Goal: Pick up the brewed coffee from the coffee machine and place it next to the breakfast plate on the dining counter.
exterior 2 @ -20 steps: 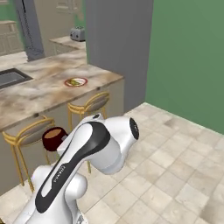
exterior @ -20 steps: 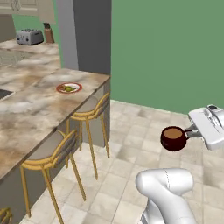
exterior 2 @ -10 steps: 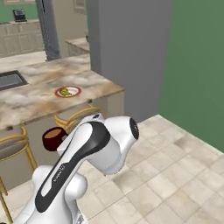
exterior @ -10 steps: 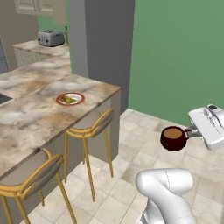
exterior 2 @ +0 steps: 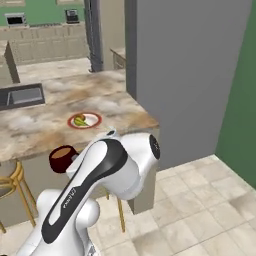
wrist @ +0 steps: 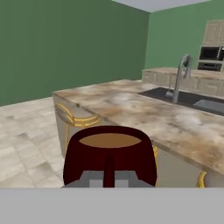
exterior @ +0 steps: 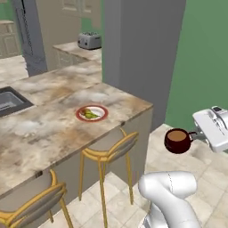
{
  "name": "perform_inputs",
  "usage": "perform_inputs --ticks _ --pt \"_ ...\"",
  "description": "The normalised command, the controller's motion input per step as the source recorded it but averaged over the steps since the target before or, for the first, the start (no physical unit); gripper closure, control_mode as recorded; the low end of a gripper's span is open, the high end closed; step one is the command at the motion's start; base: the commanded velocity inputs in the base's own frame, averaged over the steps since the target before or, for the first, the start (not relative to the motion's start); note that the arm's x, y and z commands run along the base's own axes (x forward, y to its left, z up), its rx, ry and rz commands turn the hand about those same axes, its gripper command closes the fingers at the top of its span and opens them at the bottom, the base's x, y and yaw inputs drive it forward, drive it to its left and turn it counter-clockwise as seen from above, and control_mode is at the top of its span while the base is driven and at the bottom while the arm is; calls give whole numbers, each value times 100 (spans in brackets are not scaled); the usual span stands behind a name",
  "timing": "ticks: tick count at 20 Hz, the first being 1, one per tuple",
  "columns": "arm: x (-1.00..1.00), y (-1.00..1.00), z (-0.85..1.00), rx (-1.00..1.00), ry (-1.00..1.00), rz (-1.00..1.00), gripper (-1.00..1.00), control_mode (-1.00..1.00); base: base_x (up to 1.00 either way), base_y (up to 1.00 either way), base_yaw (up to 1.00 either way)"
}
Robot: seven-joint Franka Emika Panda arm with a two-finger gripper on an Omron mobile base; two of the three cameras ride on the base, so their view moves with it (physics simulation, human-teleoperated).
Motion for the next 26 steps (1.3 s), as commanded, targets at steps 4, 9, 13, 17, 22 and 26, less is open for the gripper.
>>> perform_inputs --ticks 4,9,13,17,22,26 --pt "0 0 0 0 0 0 100 100 100 -5 44" --pt "0 0 0 0 0 0 100 100 100 -33 42" --pt "0 0 0 0 0 0 100 100 100 -46 40" --pt "0 0 0 0 0 0 100 100 99 -56 41" --pt "0 0 0 0 0 0 100 100 67 -68 40" --pt "0 0 0 0 0 0 100 100 8 -74 20"
